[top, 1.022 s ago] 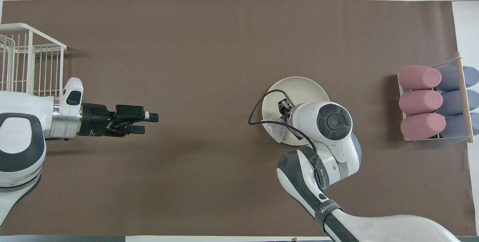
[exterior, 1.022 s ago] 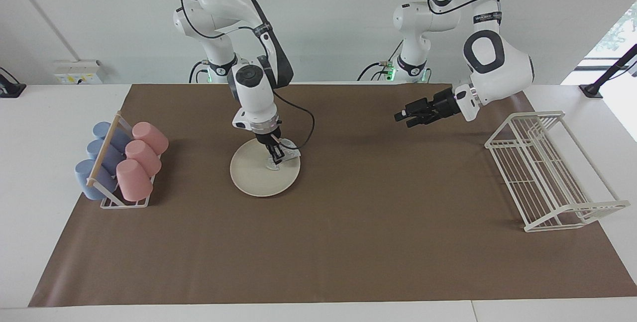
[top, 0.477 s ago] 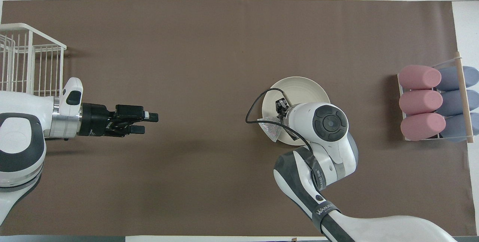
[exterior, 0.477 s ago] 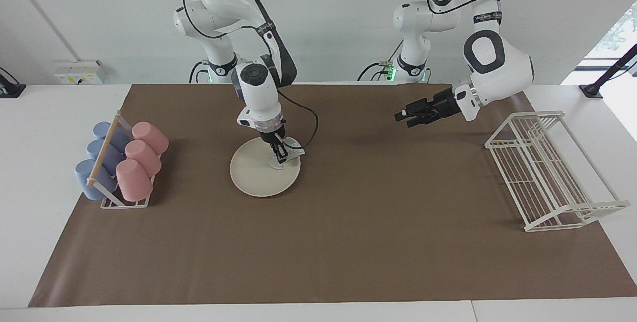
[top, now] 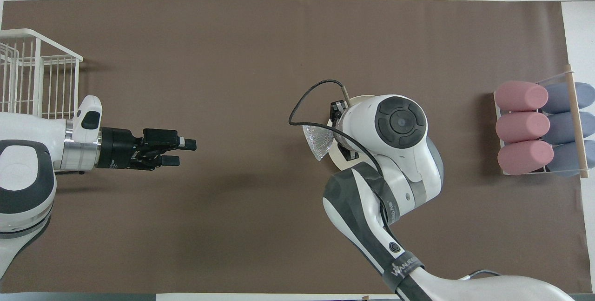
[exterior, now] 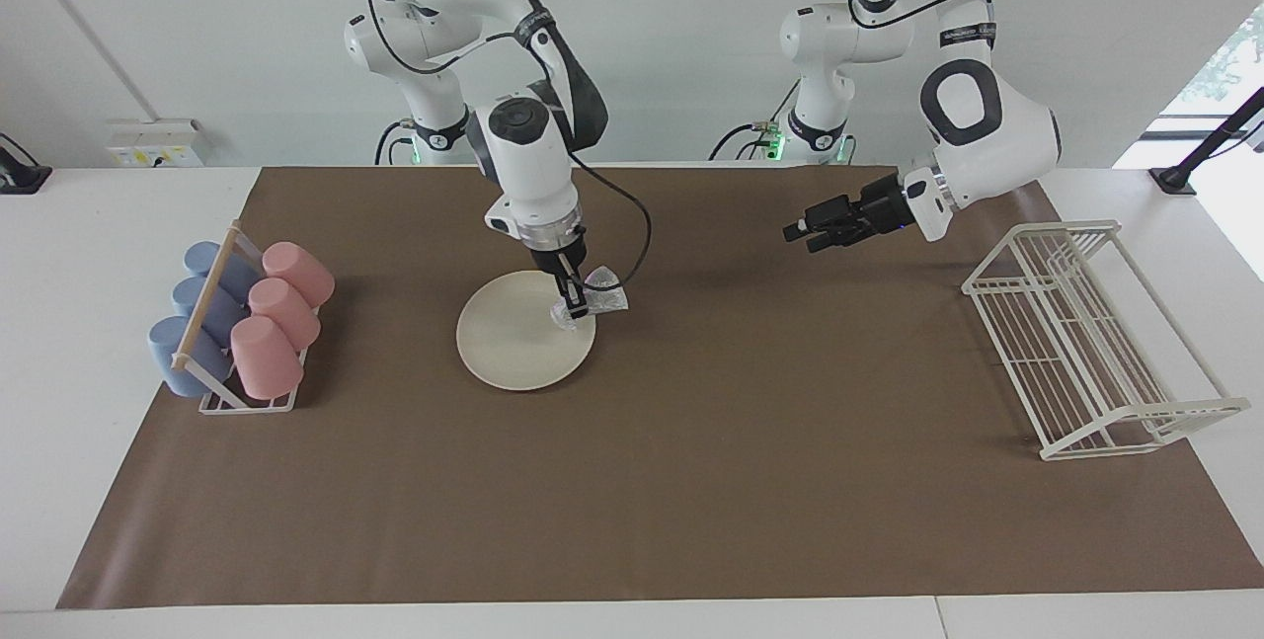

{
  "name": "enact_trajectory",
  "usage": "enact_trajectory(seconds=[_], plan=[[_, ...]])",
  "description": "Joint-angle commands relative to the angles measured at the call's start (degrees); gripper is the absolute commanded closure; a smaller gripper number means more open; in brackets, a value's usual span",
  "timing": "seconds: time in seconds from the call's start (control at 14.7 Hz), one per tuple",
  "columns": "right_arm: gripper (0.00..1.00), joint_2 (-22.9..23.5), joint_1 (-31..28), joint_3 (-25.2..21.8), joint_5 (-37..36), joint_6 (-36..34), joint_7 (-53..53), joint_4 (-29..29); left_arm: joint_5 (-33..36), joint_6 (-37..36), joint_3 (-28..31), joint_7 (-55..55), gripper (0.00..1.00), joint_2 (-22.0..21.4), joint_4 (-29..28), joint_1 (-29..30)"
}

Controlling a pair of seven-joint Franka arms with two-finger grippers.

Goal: Wipe plate with sponge
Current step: 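Lift the scrubber off the plate toward the left gripper, then grasp the scrubber with the left gripper from the right gripper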

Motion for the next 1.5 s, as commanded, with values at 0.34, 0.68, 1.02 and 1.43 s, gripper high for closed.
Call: enact_trajectory(seconds=[0.34, 0.68, 1.02, 1.43], plan=[[1.0, 0.68, 7.99, 0.26, 0.45, -16.46, 19.08, 16.27, -7.95, -3.49, 0.17, -0.79, 0.0, 1.47, 4.03, 1.25], [1.0, 0.15, 10.47, 0.26, -0.07, -25.69, 24.64, 22.35, -17.82, -5.18, -0.18, 0.87, 0.0, 1.47, 4.65, -0.77], [1.0, -1.79, 11.52, 0.35, -0.25, -28.43, 24.73, 22.27, -20.91, -11.86, -0.19, 5.36, 0.0, 1.12, 4.65, -2.08], [1.0, -1.7, 11.08, 0.17, -0.08, -27.73, 24.56, 22.27, -22.58, -13.36, -0.19, 6.59, 0.0, 0.07, 4.03, -6.92]])
